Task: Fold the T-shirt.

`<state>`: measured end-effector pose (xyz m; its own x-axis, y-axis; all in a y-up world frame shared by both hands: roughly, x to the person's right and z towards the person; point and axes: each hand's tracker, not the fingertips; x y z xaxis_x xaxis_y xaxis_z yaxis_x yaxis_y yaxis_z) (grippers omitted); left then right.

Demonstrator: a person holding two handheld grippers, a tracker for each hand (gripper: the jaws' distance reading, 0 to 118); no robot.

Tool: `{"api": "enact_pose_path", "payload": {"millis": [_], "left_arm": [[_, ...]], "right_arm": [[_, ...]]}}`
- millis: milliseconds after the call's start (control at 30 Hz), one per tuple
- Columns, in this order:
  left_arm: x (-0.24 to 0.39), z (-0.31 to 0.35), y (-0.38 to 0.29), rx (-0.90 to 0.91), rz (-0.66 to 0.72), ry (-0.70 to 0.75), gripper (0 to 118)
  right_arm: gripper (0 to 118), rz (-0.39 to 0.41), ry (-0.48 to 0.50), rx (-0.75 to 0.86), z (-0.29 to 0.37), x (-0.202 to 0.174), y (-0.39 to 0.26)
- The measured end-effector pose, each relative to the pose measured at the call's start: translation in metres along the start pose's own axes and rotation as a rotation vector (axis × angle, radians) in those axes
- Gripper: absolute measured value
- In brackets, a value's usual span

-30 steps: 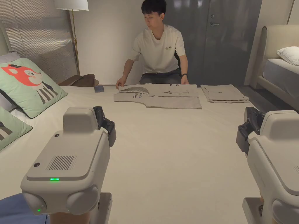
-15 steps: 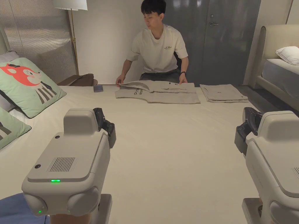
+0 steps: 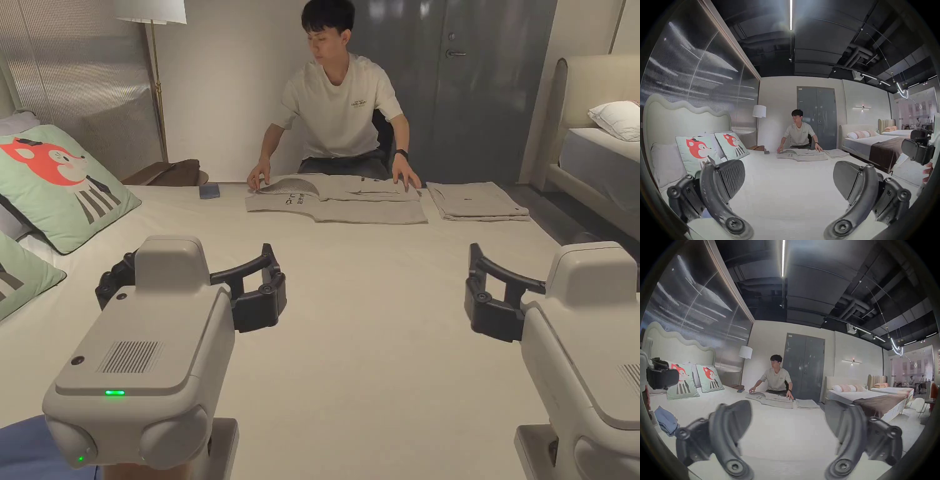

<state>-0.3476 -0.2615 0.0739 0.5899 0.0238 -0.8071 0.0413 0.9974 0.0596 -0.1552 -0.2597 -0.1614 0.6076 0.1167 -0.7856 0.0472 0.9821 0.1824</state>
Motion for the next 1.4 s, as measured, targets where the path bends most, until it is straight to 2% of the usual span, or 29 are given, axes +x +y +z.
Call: {"api": "enact_pose_path", "payload": {"millis": [67,633,867,1033,1133,1267,1333,1400], "left_arm": [[0.0,0.0,0.0,0.006,-0.006,0.001,109],[-0.001,0.001,0.0,0.007,0.006,0.008,110],[0.0,0.002,-0.001,0.002,0.0,0.004,110],[0.001,0.002,-0.001,0.005,-0.004,0.006,110],[0.002,0.002,0.0,0.003,-0.005,0.004,110],[0.003,0.003,-0.001,0.0,-0.008,0.0,110],[0.003,0.003,-0.001,-0.001,-0.007,0.0,110],[0.003,0.003,-0.002,-0.004,-0.008,-0.001,110]], "right_arm": [[113,0.007,0.001,-0.006,0.0,-0.001,-0.001],[114,0.002,0.011,-0.03,-0.002,-0.001,0.0],[114,-0.037,0.043,-0.063,-0.004,0.001,0.003],[115,0.003,-0.057,-0.077,-0.005,-0.004,0.006],[115,-0.041,0.0,-0.082,-0.004,0.001,0.007],[115,-0.06,0.004,-0.076,-0.002,0.001,0.009],[115,-0.117,0.013,-0.083,-0.002,0.003,0.011],[115,-0.12,-0.003,-0.084,-0.002,0.002,0.012]]}}
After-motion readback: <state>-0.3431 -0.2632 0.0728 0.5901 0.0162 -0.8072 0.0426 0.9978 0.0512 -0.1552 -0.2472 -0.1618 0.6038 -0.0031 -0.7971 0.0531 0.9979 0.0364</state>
